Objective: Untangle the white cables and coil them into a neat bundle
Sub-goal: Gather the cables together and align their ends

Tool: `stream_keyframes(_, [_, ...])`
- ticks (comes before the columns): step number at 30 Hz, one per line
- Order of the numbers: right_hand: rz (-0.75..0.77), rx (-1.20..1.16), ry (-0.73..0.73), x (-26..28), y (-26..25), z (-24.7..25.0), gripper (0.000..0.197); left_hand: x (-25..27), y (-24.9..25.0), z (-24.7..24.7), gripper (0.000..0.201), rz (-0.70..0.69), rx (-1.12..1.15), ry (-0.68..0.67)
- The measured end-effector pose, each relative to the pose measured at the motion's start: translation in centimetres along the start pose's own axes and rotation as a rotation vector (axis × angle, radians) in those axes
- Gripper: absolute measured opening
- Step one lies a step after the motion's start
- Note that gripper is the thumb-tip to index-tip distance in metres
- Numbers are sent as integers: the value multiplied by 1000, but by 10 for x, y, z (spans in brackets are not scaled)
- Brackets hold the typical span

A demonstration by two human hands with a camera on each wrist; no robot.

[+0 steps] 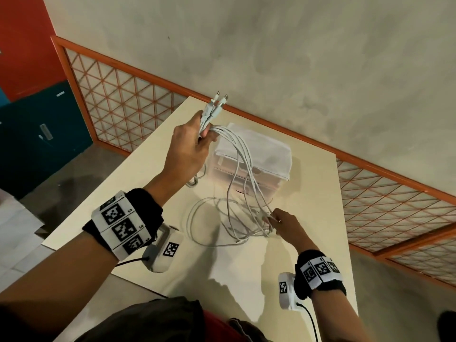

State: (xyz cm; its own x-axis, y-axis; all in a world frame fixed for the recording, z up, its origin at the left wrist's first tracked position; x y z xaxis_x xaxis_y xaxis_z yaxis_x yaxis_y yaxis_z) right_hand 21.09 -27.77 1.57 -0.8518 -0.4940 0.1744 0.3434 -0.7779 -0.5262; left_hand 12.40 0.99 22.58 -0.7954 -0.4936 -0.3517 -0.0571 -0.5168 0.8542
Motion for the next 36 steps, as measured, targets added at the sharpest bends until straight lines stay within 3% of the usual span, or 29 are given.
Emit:
stream_keyframes(4, [76, -172, 114, 13, -11, 7, 48, -4, 0, 7, 29, 5, 37, 2])
stream_keyframes(9, [86, -258, 248, 17, -9, 18, 31, -1, -5, 8, 38, 12, 102, 25])
stream_keyframes(12, [94, -288, 236, 17, -13, 20, 13, 0, -6, 8, 35, 1, 100, 14])
stream_keyframes(16, [-37, -398, 227, 21, -8, 18, 28, 0, -8, 6, 34, -4, 110, 7])
stream_keyframes(19, [-147, -386, 137, 24, -3, 14, 38, -3, -11, 8, 38, 17, 165, 29])
stream_keyframes(22, [-85, -68, 79, 23, 1, 15, 36, -5, -8, 13, 40, 10, 212, 53])
stream_keyframes(25, [-8, 47, 121, 24, 1, 17, 25, -1, -1, 16, 41, -15, 195, 80])
stream_keyframes(27, [42, 20, 132, 25, -5, 19, 12, 0, 0, 18, 39, -4, 232, 113])
stream_keyframes(31, [57, -92, 140, 29, -11, 25, 35, -4, 5, 23, 35, 2, 256, 136])
stream_keyframes(34, [26, -255, 181, 32, -8, 24, 18, -4, 7, 22, 38, -8, 233, 134])
stream_keyframes(36, [17, -281, 208, 35, -4, 24, 18, -3, 4, 19, 32, 2, 202, 130])
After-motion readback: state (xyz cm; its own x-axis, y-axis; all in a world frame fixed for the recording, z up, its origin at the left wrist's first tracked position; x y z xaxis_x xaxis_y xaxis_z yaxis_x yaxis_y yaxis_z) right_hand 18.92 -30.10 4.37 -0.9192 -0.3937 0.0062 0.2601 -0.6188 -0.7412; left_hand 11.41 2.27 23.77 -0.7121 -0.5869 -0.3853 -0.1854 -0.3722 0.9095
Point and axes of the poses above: each hand's wrist, its own x-axis away from the middle knuckle, its own z-axis out of the back of the hand, y = z × x, the point moved 8 cm from there along -x, towards the middle knuckle, and after that the axes turned 10 degrees about z, right-handed, at the moved point
